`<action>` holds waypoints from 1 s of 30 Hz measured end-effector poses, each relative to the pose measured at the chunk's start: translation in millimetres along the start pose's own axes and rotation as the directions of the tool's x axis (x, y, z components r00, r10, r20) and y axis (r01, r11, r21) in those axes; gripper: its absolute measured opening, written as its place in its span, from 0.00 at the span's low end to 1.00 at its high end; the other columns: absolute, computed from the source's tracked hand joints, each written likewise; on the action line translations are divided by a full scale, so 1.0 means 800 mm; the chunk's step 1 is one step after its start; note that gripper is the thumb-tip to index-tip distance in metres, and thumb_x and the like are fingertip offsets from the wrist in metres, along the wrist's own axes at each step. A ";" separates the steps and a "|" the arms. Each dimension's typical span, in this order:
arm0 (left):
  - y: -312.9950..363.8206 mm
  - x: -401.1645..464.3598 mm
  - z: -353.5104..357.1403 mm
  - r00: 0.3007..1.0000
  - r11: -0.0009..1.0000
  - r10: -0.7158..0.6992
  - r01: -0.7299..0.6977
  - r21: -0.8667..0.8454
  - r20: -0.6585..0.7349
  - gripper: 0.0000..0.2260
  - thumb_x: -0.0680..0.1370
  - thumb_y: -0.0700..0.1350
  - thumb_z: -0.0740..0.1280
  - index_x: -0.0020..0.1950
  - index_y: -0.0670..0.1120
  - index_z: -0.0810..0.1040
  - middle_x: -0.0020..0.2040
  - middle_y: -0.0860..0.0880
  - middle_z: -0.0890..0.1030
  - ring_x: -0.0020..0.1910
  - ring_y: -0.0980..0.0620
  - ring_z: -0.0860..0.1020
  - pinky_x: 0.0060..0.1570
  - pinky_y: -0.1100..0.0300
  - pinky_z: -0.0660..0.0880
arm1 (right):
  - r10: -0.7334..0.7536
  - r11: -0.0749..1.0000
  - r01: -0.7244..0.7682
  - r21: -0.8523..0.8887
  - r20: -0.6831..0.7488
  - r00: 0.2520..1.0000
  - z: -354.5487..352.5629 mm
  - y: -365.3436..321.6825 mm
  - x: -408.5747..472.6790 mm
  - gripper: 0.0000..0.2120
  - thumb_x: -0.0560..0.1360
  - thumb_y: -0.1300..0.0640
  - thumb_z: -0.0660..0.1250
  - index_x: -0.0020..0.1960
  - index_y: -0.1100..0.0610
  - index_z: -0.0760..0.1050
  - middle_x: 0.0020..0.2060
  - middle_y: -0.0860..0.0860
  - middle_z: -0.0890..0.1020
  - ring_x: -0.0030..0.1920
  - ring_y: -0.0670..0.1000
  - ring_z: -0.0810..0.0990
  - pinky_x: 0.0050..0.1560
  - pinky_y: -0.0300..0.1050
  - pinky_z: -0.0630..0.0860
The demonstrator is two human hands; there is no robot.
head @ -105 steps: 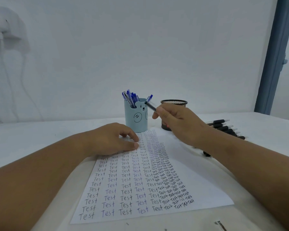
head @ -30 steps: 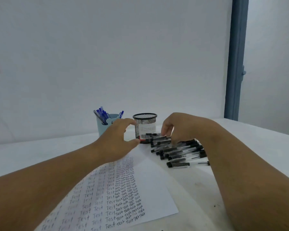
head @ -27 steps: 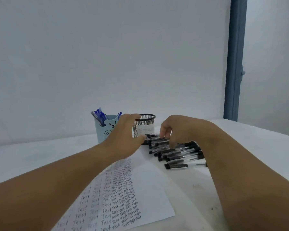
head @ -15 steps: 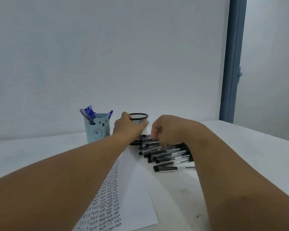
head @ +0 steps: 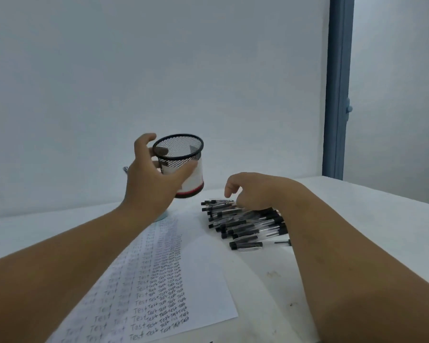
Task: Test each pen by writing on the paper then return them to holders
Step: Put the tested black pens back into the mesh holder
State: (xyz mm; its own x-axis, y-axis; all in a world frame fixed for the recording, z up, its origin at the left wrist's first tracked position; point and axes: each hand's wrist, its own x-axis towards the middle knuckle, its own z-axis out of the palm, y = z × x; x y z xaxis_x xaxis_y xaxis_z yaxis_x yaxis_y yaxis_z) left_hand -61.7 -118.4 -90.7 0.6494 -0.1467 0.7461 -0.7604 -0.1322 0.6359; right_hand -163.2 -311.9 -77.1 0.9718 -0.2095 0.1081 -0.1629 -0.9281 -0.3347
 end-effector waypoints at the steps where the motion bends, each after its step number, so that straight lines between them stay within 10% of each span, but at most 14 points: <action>1: -0.001 -0.008 -0.008 1.000 1.000 -0.016 0.016 -0.013 0.001 0.38 0.69 0.58 0.78 0.73 0.54 0.63 0.62 0.51 0.76 0.56 0.54 0.78 0.55 0.51 0.80 | -0.001 1.000 0.001 -0.007 0.020 1.000 0.000 0.004 0.002 0.18 0.78 0.52 0.68 0.67 0.45 0.71 0.69 0.45 0.69 0.63 0.50 0.75 0.63 0.49 0.71; 5: -0.020 -0.036 -0.032 1.000 1.000 -0.016 0.016 0.015 0.018 0.36 0.68 0.56 0.78 0.71 0.54 0.67 0.61 0.54 0.78 0.56 0.58 0.77 0.57 0.56 0.78 | -0.003 1.000 0.004 -0.003 0.101 0.995 0.013 0.012 0.010 0.49 0.66 0.28 0.72 0.80 0.39 0.54 0.80 0.40 0.54 0.78 0.50 0.58 0.76 0.58 0.59; 12: -0.041 -0.038 -0.049 0.993 0.999 -0.006 -0.001 0.053 0.122 0.35 0.68 0.55 0.79 0.71 0.55 0.67 0.61 0.55 0.77 0.59 0.55 0.76 0.53 0.63 0.75 | 0.043 0.998 -0.046 0.049 0.065 0.997 0.041 0.017 0.028 0.59 0.48 0.17 0.70 0.75 0.37 0.65 0.73 0.40 0.70 0.72 0.49 0.69 0.74 0.54 0.64; 22: -0.042 -0.043 -0.051 0.984 0.998 -0.069 0.070 -0.003 0.161 0.33 0.68 0.55 0.79 0.69 0.57 0.67 0.58 0.62 0.76 0.52 0.68 0.76 0.41 0.77 0.71 | -0.002 0.997 0.009 0.081 -0.090 0.996 0.054 0.012 0.035 0.30 0.55 0.30 0.78 0.46 0.48 0.77 0.45 0.44 0.81 0.48 0.47 0.81 0.52 0.47 0.77; 30: -0.046 -0.043 -0.052 0.980 0.996 -0.092 0.092 0.006 0.174 0.34 0.69 0.55 0.78 0.71 0.55 0.67 0.61 0.58 0.77 0.53 0.66 0.75 0.43 0.74 0.70 | -0.088 0.982 0.123 0.140 -0.238 0.967 0.051 0.019 0.035 0.26 0.62 0.39 0.81 0.34 0.54 0.70 0.30 0.46 0.74 0.32 0.47 0.73 0.36 0.42 0.69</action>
State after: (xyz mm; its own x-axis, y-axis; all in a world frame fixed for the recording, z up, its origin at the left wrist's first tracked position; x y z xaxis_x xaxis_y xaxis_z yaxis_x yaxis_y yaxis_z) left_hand -56.7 -67.5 -131.7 0.7077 -0.3020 0.6388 -0.6971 -0.1512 0.7008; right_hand -131.2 -319.1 -117.4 0.9139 -0.1946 0.3564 -0.0162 -0.8945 -0.4468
